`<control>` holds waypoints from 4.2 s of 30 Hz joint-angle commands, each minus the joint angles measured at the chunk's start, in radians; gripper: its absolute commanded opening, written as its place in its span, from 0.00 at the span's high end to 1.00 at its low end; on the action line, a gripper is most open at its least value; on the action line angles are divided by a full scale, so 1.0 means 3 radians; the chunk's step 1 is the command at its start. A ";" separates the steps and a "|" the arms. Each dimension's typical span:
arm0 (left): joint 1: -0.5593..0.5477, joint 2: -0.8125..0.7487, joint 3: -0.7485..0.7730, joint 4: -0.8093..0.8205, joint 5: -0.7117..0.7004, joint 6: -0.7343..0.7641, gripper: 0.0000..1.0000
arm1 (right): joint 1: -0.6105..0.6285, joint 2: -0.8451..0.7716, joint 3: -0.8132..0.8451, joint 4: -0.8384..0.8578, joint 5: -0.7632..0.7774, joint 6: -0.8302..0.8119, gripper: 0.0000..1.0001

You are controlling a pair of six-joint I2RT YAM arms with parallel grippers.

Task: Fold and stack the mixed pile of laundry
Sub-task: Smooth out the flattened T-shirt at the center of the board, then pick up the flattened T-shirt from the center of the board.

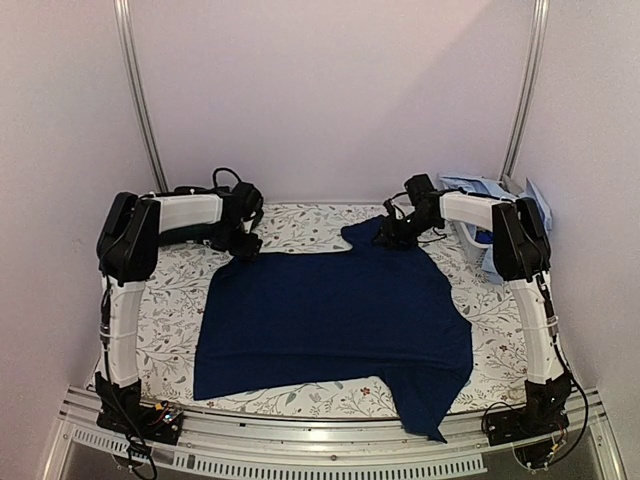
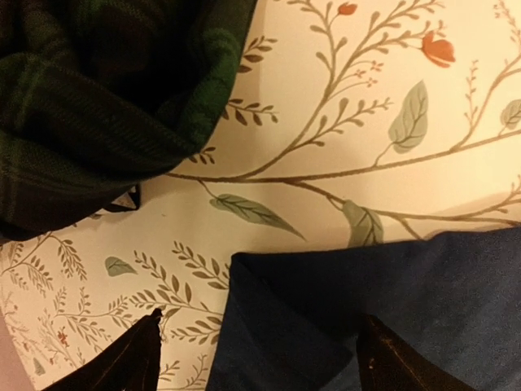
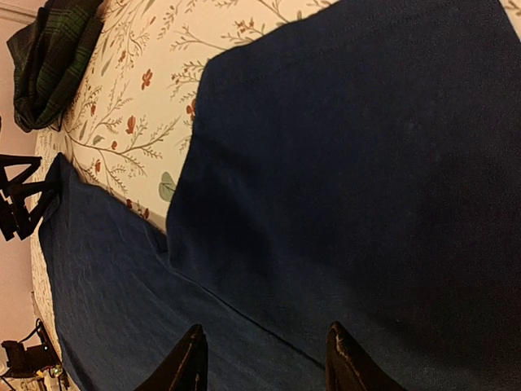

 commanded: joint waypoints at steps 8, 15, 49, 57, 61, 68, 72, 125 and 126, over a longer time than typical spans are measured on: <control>0.0640 -0.0244 -0.0090 -0.0031 -0.0313 -0.0078 0.21 | -0.0262 0.0151 -0.0379 0.0003 0.0163 0.0036 0.52; 0.0933 -0.0709 -0.0428 0.0402 0.0779 0.0044 0.25 | -0.0408 -0.0007 -0.0300 0.0153 -0.0218 -0.0041 0.52; 0.0950 -0.0573 -0.0477 0.0567 0.1849 -0.0186 0.28 | -0.0251 0.0871 0.1075 0.0083 0.1371 -0.0656 0.54; 0.0926 -0.0476 -0.0398 0.0511 0.1750 0.0059 0.29 | -0.0212 0.0984 0.1073 0.0069 0.1261 -0.0661 0.95; 0.0875 -0.0426 -0.0472 0.0610 0.1691 0.0460 0.30 | -0.0238 0.0886 0.1071 0.0129 0.1167 -0.0604 1.00; 0.0904 -0.0032 -0.0209 0.0581 0.1733 0.0746 0.39 | -0.0310 0.0767 0.0992 0.0144 0.1032 -0.0510 1.00; 0.0897 0.0056 -0.0137 0.0721 0.1616 0.0726 0.39 | -0.0316 0.0734 0.0959 0.0146 0.1012 -0.0507 1.00; 0.0861 -0.0720 -0.0874 0.1324 0.2086 0.0927 1.00 | -0.0433 -0.0561 -0.0079 0.0369 0.0453 -0.0406 1.00; 0.0858 -0.0764 -0.0935 0.1333 0.2103 0.0938 1.00 | -0.0435 -0.0629 -0.0177 0.0381 0.0443 -0.0418 1.00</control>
